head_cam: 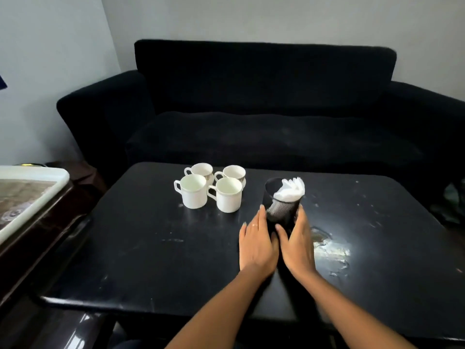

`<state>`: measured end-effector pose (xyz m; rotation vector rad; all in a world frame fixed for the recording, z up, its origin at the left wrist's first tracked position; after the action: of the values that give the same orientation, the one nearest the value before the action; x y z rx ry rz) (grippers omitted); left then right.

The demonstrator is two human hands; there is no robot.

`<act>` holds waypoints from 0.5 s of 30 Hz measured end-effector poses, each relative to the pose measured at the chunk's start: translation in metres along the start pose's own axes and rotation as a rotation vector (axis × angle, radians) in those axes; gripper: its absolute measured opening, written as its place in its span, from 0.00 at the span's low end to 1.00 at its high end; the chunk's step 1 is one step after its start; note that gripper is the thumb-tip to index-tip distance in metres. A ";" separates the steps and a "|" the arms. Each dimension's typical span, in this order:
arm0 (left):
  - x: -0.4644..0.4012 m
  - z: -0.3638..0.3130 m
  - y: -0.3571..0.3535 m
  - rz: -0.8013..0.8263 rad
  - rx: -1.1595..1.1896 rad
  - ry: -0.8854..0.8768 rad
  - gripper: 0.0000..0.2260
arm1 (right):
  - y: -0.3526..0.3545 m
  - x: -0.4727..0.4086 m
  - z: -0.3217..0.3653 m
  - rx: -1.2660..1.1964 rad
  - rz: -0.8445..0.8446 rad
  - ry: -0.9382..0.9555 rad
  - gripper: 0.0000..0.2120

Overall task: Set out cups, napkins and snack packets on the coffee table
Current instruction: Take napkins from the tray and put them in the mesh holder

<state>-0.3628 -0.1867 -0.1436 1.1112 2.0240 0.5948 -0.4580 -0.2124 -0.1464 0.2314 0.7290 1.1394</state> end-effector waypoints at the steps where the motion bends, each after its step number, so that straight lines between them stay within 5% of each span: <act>1: -0.006 0.001 -0.003 0.010 -0.011 -0.017 0.29 | -0.004 -0.006 -0.002 0.004 0.002 0.004 0.34; 15: -0.063 0.010 -0.034 0.055 -0.143 -0.053 0.30 | -0.042 -0.056 -0.007 0.175 -0.011 0.048 0.28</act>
<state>-0.3499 -0.2572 -0.1490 1.0882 1.8805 0.7186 -0.4441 -0.2815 -0.1505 0.3477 0.8727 1.0747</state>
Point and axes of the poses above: each hand's wrist, its own x-axis away from the middle knuckle, its own y-axis out of the back of the hand, z = x × y, the point moved 2 cm from there along -x, towards the middle knuckle, and after that the axes turned 14 degrees about -z, right-handed, at the moved point
